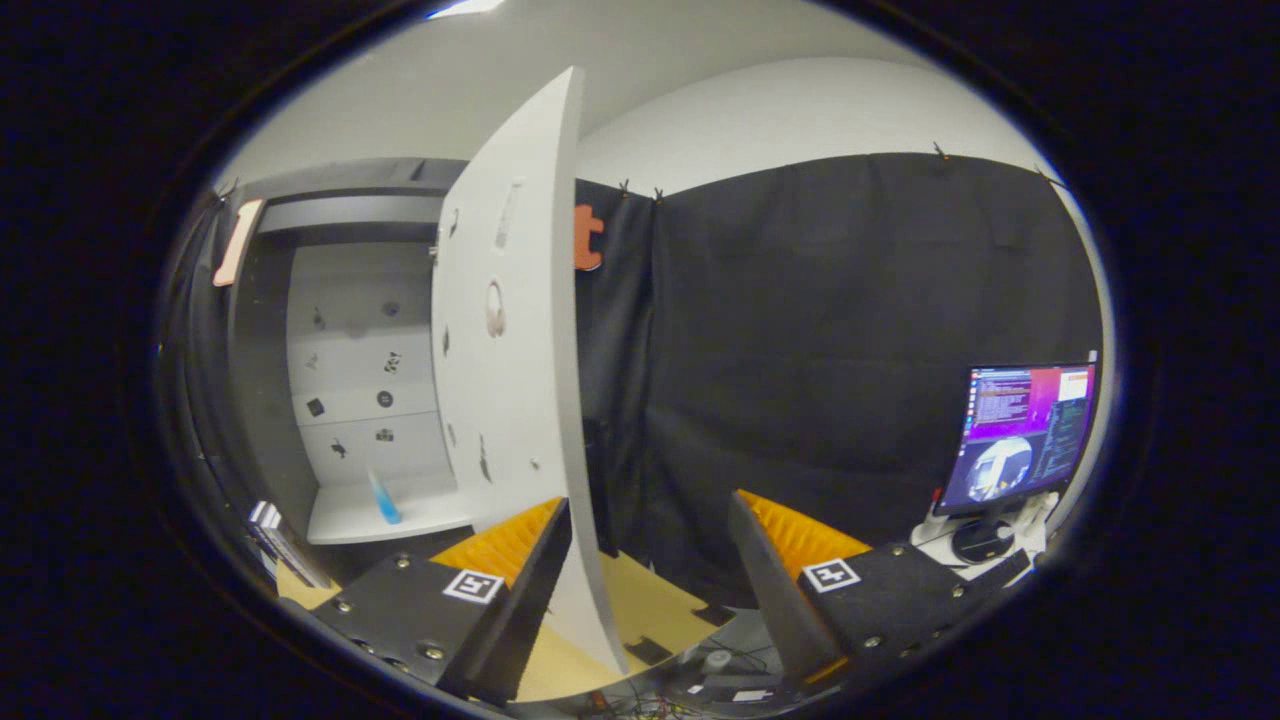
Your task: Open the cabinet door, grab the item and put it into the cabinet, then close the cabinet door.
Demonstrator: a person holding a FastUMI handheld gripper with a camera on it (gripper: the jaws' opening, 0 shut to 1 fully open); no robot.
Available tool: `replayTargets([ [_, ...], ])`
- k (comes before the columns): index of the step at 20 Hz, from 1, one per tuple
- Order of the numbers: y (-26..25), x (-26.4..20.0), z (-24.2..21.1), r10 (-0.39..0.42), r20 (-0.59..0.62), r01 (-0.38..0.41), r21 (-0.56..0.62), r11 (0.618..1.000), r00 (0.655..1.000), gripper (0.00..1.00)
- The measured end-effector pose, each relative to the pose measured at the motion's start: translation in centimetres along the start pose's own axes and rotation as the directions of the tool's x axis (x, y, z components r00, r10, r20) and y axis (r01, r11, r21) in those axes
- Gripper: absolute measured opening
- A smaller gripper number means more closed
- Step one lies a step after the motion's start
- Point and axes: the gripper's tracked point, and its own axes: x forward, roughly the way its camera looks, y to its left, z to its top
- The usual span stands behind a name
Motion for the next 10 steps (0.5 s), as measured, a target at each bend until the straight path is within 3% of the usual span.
replayTargets([
  [4,-2.6,4.1,-1.0,-0.108,-0.004,0.108,-0.003,0.994,0.994,0.99],
  [9,-2.1,7.6,-1.4,-0.169,0.029,0.171,-0.101,0.980,0.985,0.99],
  [10,-2.3,7.9,-1.4,-0.174,0.035,0.176,-0.109,0.978,0.984,0.94],
])
